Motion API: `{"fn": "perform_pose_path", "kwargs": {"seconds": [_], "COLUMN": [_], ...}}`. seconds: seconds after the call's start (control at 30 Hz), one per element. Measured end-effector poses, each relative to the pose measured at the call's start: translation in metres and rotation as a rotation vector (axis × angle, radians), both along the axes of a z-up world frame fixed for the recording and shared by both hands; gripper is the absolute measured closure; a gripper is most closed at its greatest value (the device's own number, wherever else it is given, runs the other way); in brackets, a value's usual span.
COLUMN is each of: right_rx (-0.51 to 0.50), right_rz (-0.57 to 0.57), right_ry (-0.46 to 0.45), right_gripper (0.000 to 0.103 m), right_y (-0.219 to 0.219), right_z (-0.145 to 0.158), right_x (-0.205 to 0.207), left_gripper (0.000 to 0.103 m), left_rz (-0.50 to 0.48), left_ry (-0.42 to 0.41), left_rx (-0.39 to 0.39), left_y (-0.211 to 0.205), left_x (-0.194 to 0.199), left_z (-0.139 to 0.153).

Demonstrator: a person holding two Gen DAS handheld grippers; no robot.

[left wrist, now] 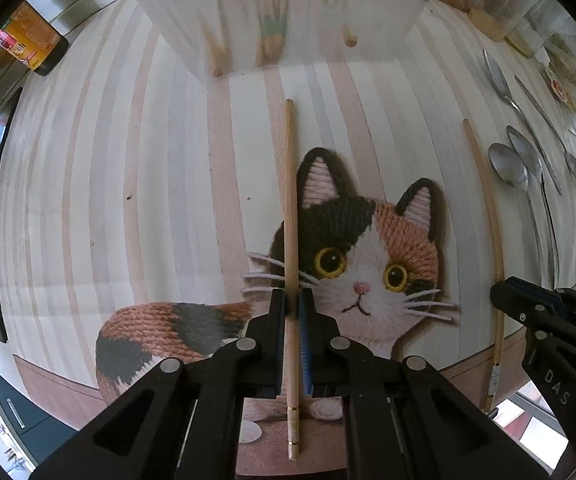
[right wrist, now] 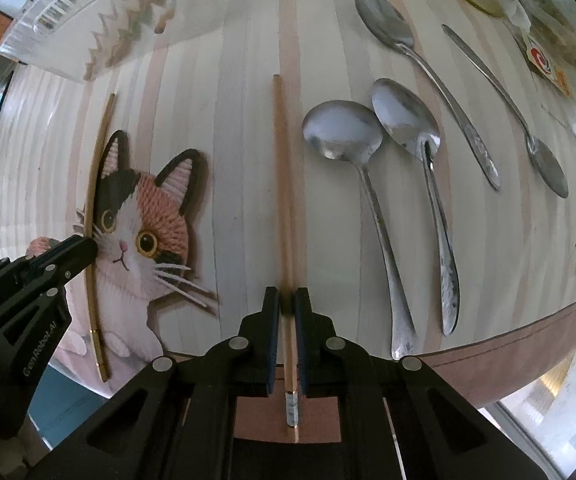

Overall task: Organize utensils
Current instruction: 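Grasp a chopstick with the left tool while the right tool grasps another, then carry both chopsticks into the clear basket and open both tools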

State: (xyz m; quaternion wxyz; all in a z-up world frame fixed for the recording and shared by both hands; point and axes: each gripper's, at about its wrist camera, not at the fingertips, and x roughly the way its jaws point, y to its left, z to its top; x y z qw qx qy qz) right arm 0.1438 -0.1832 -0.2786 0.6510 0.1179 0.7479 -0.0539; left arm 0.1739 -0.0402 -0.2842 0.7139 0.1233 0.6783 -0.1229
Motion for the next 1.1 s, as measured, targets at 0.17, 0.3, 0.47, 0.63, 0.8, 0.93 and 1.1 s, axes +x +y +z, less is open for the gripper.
{"fn": "perform_pose_path", "kwargs": {"seconds": [0.17, 0.3, 0.47, 0.63, 0.8, 0.93, 1.1], "right_rx": [-0.014, -0.026, -0.044, -0.046, -0.048, -0.051, -0.021], "right_rz": [0.017, 0.021, -0.003, 0.011, 0.018, 0.029, 0.03], "right_ry": [0.0, -0.005, -0.056, -0.114, -0.181, -0.247, -0.335], "right_gripper": [0.094, 0.095, 0.096, 0.096, 0.096, 0.096, 0.096], "right_y": [0.003, 0.006, 0.009, 0.015, 0.016, 0.016, 0.013], "right_z": [-0.002, -0.003, 0.006, 0.028, 0.057, 0.086, 0.124], "right_x": [0.008, 0.014, 0.011, 0.011, 0.016, 0.021, 0.036], "left_gripper": [0.099, 0.099, 0.099, 0.099, 0.099, 0.099, 0.099], "left_rz": [0.009, 0.003, 0.031, 0.077, 0.134, 0.163, 0.19], "left_ry": [0.002, -0.013, -0.048, -0.107, -0.171, -0.254, -0.342], "left_rx": [0.0, 0.012, -0.001, -0.018, -0.05, -0.079, -0.13], "left_y": [-0.002, 0.0, 0.009, 0.028, 0.046, 0.057, 0.062], "left_x": [0.004, 0.002, -0.011, -0.016, -0.015, -0.009, 0.004], "left_z": [-0.001, 0.0, 0.012, 0.036, 0.074, 0.119, 0.167]}}
